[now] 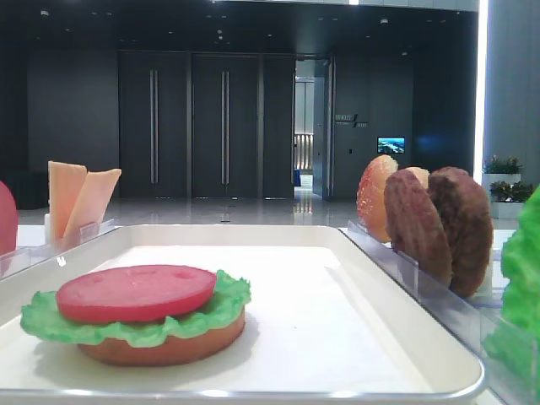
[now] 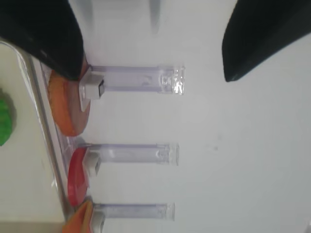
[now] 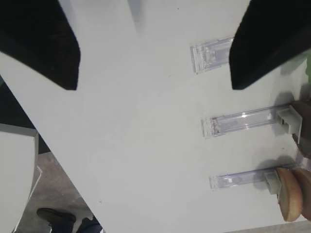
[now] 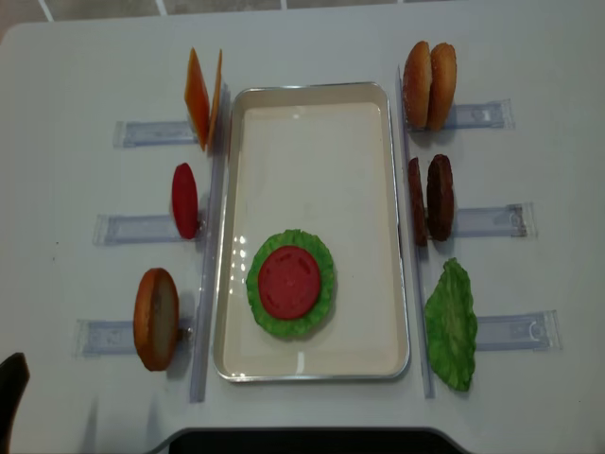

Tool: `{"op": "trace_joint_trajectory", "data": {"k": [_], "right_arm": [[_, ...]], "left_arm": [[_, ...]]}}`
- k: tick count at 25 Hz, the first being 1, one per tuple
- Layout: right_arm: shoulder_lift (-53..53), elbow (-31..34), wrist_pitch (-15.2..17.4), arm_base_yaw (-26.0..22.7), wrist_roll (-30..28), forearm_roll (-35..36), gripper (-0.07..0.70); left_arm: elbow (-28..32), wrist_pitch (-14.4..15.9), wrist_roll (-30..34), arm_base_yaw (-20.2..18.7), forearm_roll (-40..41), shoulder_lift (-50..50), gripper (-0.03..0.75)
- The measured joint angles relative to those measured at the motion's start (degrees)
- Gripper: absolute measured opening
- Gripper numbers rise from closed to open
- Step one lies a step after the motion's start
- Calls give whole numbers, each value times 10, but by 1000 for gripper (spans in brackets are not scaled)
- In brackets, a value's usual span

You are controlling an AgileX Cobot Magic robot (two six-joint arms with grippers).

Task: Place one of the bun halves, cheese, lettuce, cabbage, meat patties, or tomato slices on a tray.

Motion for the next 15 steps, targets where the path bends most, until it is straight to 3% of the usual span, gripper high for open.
{"op": "trace_joint_trajectory", "data": {"k": [15], "right_arm": [[0,0,0,0,0,0,591]], "left_arm": [[0,2,-5,0,9,-28,692]]}}
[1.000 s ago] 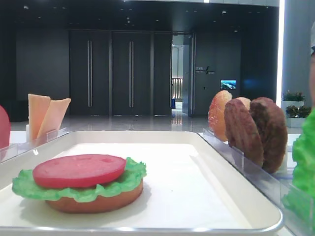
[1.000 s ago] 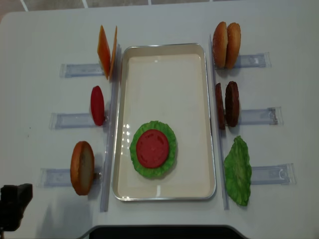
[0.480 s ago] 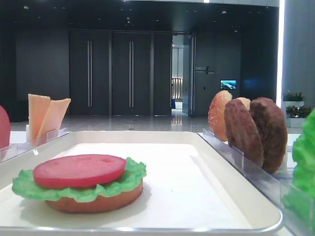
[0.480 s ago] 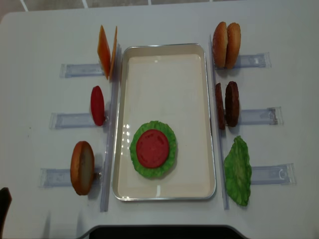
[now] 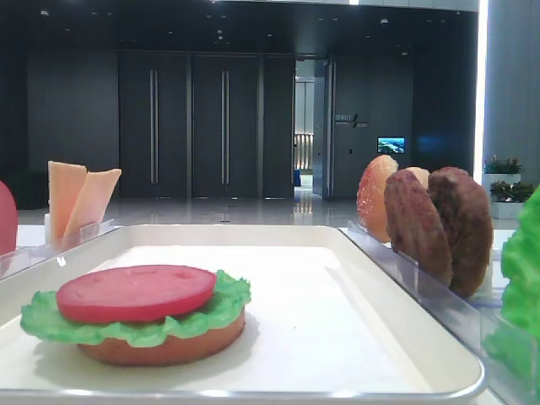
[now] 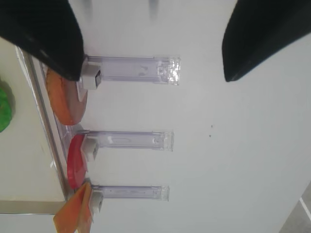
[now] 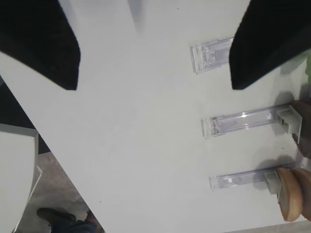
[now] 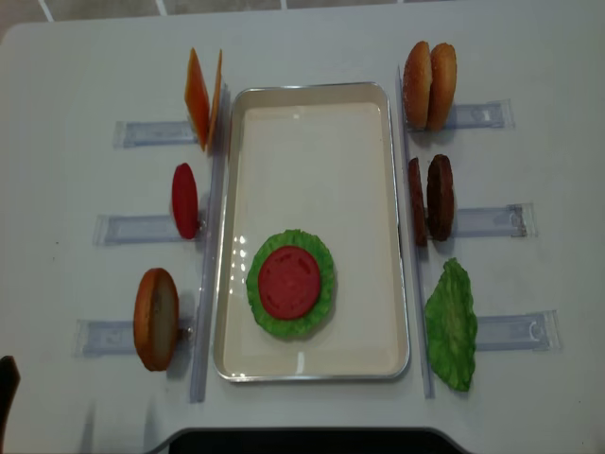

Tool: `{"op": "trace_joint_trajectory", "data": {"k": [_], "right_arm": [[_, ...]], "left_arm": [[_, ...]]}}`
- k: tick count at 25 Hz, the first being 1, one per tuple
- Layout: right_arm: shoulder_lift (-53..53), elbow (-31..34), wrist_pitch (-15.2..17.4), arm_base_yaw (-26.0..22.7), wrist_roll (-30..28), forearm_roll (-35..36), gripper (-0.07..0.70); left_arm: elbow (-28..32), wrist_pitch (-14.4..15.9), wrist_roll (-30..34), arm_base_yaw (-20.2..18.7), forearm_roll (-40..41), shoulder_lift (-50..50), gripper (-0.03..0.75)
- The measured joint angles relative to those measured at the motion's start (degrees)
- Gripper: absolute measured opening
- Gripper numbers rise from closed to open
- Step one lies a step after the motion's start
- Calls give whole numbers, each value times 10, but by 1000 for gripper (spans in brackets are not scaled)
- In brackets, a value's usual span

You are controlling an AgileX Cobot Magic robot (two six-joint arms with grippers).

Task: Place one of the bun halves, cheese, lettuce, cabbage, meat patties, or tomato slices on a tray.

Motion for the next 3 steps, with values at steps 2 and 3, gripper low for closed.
{"op": "trace_joint_trajectory", "data": {"k": [2,3], "right_arm": [[0,0,0,0,0,0,591],[0,0,0,0,0,0,591]], "left_arm": [[0,0,0,0,0,0,692],[0,0,0,0,0,0,692]]}}
